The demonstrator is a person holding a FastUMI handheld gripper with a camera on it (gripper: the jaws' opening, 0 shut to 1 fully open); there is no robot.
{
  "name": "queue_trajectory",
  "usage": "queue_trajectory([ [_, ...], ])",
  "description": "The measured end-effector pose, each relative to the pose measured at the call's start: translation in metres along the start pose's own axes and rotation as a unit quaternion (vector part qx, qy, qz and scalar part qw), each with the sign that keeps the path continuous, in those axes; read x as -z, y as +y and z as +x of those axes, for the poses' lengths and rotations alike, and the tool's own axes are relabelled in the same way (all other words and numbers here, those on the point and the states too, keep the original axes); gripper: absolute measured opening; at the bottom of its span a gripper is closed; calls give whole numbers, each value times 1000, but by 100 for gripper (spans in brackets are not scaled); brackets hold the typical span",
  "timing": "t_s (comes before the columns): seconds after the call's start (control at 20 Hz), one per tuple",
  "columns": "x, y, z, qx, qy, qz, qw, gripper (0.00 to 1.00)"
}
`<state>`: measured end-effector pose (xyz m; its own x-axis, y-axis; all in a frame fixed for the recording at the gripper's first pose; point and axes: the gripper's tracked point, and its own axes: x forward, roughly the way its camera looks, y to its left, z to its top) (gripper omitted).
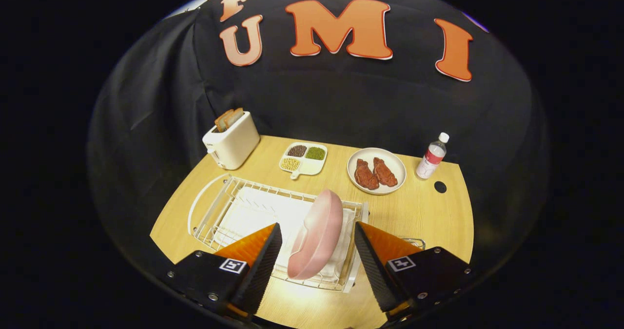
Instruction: Take the plate from the dish rack, then take the spoon from the basket and place it into the plate.
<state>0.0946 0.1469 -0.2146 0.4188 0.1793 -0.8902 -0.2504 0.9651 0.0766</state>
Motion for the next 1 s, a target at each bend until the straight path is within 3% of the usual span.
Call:
queue_trajectory([
  [0.15, 16, -5, 24, 15, 62, 22, 998, 74],
  [0.35, 19, -16, 44, 47, 96, 44, 993, 49],
  [0.5, 23, -23, 48, 82, 113, 27, 990, 32],
  [1.0, 7, -29, 37, 176, 100, -81, 976, 18],
])
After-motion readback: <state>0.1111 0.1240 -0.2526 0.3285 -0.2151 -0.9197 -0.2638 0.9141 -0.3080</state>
